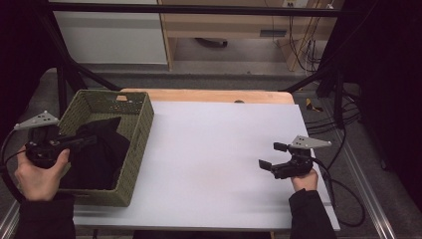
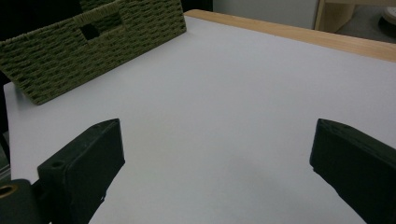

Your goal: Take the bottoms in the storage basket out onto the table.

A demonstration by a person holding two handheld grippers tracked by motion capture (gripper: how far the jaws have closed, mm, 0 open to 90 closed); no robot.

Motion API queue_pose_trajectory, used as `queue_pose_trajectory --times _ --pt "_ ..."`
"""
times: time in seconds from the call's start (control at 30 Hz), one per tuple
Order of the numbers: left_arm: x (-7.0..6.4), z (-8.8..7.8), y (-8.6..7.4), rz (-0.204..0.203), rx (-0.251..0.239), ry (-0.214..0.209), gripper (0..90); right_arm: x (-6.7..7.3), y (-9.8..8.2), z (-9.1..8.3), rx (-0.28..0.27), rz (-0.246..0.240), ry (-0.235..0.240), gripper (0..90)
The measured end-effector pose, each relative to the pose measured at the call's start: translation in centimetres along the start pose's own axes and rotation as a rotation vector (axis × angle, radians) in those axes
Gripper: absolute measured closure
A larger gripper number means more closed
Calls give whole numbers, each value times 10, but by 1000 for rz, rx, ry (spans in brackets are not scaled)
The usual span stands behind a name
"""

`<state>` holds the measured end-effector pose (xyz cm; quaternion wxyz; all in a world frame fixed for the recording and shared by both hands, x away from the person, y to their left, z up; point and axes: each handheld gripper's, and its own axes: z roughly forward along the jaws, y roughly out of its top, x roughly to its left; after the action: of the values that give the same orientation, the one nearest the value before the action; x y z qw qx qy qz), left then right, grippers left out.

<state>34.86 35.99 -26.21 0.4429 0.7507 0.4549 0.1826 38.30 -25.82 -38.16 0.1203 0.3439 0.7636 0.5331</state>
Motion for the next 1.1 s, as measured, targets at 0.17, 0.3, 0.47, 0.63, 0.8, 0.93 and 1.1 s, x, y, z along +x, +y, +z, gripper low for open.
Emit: queue_pose_trajectory --times 0.17,0.3,0.47,0.63,0.8,0.93,1.1 --pt "-1 -4 2 5 -7 0 798 0 0 0 0 0 3 35" --pt "-2 -8 2 8 -21 -3 798 0 0 1 6 1 1 35" --pt "-5 -11 4 6 -32 -4 798 0 0 1 6 2 1 35" --pt "-7 -11 6 15 -35 -8 798 1 -1 2 8 3 1 35" --pt "-9 -11 9 23 -41 -10 798 0 -1 2 11 -1 2 35" --pt "-10 -12 12 26 -47 -15 798 0 -1 2 15 2 2 36" --pt "-9 -13 16 26 -57 -29 797 0 -1 2 9 3 5 36"
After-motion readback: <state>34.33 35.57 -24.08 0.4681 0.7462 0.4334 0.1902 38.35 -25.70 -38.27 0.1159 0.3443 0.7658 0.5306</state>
